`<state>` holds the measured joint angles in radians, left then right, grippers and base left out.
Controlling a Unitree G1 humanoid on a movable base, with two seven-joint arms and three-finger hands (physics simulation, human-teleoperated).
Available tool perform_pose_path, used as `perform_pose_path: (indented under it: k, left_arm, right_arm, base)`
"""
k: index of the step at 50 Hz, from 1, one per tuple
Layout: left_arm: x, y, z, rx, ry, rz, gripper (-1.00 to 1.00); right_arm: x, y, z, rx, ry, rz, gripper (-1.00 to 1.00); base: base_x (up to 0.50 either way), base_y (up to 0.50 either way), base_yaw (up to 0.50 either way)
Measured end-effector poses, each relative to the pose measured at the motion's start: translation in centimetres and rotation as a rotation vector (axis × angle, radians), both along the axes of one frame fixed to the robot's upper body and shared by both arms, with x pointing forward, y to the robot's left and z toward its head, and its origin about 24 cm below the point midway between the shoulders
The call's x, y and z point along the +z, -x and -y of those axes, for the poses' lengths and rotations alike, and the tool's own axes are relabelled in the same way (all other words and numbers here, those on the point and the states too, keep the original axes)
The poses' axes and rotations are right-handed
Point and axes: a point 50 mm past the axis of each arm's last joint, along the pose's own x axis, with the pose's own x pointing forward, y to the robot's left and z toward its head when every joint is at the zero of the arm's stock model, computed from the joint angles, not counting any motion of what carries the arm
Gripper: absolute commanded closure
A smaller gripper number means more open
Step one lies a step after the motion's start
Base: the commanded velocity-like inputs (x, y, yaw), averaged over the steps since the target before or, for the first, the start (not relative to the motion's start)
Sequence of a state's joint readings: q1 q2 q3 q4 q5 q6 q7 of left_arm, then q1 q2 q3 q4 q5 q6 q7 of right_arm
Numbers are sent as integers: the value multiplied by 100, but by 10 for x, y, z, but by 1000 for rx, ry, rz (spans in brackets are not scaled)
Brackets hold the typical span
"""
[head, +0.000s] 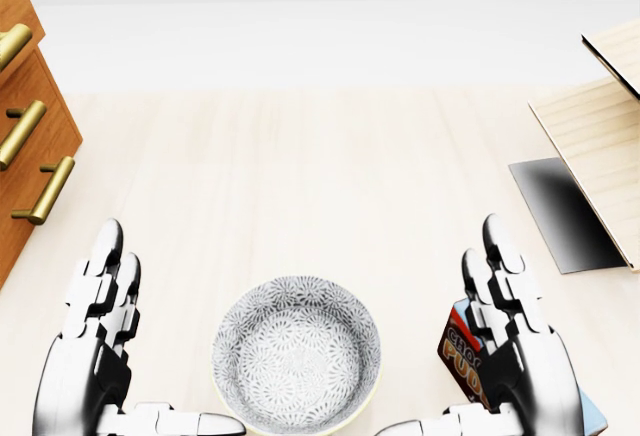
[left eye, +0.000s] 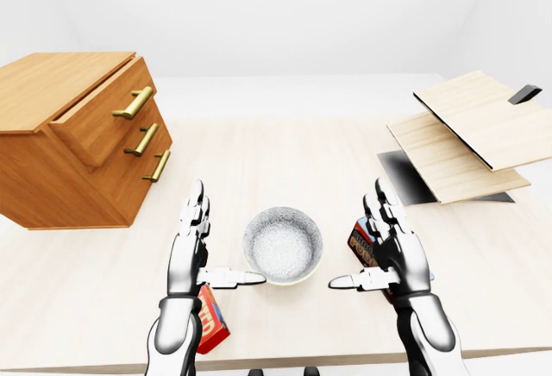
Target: Close the top drawer of the cabinet and put the bowl on top of it.
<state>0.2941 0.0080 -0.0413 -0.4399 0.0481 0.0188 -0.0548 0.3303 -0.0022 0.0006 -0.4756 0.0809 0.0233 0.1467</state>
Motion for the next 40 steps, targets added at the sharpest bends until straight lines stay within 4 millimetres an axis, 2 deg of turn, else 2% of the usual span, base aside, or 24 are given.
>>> perform_pose_path:
  k: [10, 33, 40]
  left_arm:
    - [0, 0, 0, -2, 1, 0, -100]
    - [-1, 0, 0, -1, -2, -3, -100]
    - [-5, -4, 1, -11, -14, -23, -100]
  right_arm:
    - [1, 2, 1, -18, 10, 17, -100]
    - [2, 5, 1, -25, 12, 32, -100]
    - [2, 5, 0, -15, 3, 34, -100]
  base:
    - [0, 9, 0]
    - [0, 49, 0]
    - [0, 0, 0]
